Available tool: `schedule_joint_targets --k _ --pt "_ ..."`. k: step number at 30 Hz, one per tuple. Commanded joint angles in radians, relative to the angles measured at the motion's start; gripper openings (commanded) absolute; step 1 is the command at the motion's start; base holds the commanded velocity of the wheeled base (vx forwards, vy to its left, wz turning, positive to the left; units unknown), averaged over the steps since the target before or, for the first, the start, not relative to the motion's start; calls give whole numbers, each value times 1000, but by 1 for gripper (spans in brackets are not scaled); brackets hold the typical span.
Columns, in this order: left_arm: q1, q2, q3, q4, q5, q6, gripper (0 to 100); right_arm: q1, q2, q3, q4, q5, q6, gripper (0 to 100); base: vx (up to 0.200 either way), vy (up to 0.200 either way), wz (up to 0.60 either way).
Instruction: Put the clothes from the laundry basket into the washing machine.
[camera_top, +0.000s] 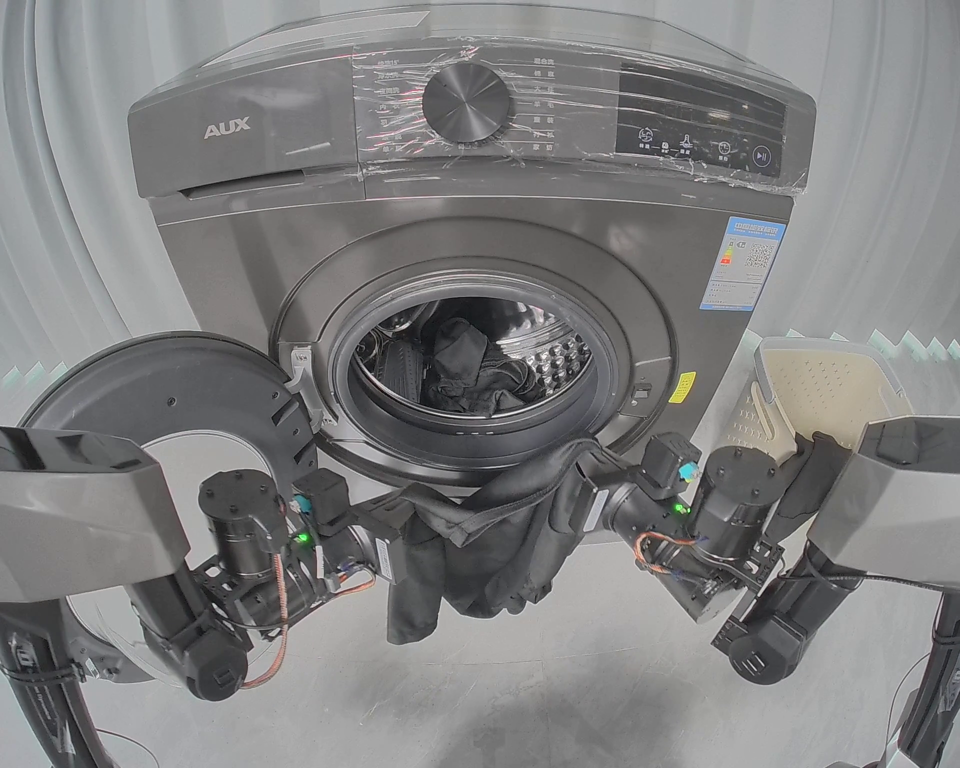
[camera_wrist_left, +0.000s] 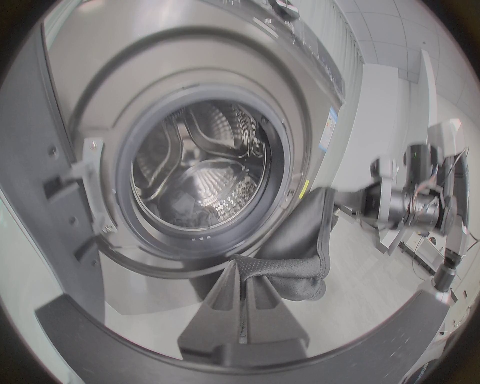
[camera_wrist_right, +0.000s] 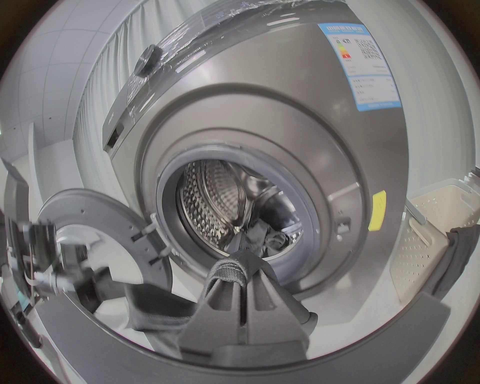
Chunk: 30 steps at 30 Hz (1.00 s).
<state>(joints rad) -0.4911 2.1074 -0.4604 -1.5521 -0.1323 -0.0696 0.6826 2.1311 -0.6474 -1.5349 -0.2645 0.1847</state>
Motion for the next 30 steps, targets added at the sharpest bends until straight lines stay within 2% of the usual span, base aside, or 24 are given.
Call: schedule_joint_targets --k 1,6,10,21,24,30 --pt "37 -193 83 1 -10 -4 0 -1 -33 135 -10 33 6 0 0 0 0" --pt "66 -228 59 1 -9 -6 0 3 -37 207 -16 41 10 0 0 0 0" --pt "80 -239 59 0 -10 -7 0 3 -36 212 -14 41 15 0 0 0 0" --pt "78 -291 55 0 -9 -7 0 -1 -86 120 -16 30 12 0 0 0 0" --pt "86 -314 60 0 -10 -9 0 3 -102 112 -13 13 10 0 0 0 0" --pt "88 -345 68 0 -10 -9 0 14 -137 98 -11 10 7 0 0 0 0"
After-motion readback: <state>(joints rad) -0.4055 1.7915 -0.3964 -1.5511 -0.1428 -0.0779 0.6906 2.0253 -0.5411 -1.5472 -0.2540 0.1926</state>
